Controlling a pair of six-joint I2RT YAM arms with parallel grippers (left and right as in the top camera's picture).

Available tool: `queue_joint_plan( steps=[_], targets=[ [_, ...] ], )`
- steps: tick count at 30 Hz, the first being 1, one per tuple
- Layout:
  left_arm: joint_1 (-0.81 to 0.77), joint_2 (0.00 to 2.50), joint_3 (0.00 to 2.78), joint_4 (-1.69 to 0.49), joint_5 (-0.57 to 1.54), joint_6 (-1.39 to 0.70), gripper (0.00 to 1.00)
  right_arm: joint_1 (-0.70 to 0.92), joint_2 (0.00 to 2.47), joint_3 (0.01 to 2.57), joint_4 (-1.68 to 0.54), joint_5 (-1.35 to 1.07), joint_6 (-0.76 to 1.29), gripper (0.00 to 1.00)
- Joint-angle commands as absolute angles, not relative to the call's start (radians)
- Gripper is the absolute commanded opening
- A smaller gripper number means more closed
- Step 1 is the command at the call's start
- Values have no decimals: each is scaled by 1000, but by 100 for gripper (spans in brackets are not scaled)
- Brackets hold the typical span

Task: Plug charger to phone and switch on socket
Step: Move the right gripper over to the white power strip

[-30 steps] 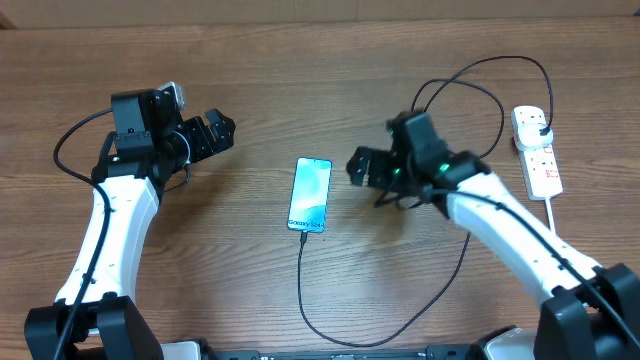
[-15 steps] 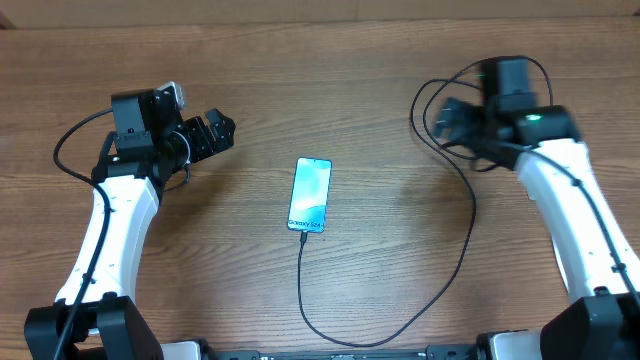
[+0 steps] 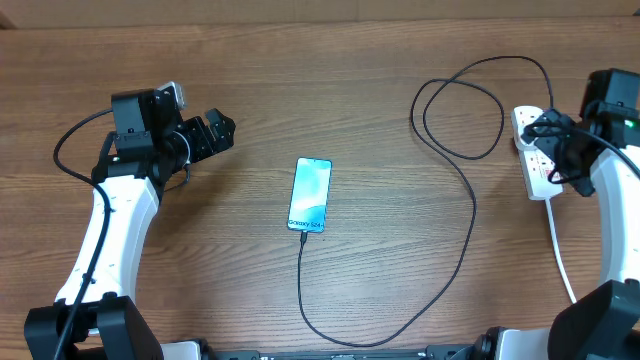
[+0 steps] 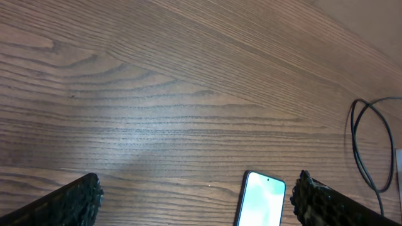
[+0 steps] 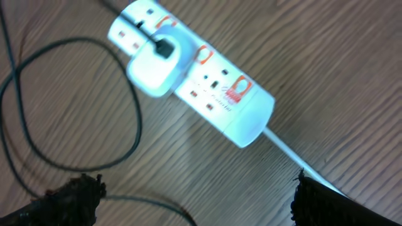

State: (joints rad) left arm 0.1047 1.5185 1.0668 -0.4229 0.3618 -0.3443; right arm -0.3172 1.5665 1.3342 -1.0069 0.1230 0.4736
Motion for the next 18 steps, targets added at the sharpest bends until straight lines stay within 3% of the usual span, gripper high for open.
queue_joint_plan(
  steps=[1, 18],
  targets=[
    [104, 1504, 1070, -422, 355, -344, 100, -362, 1579, 1311, -977, 142, 531, 100],
    [104, 1504, 1070, -422, 355, -344, 100, -472, 1765, 1256, -804, 138, 580, 100]
  ],
)
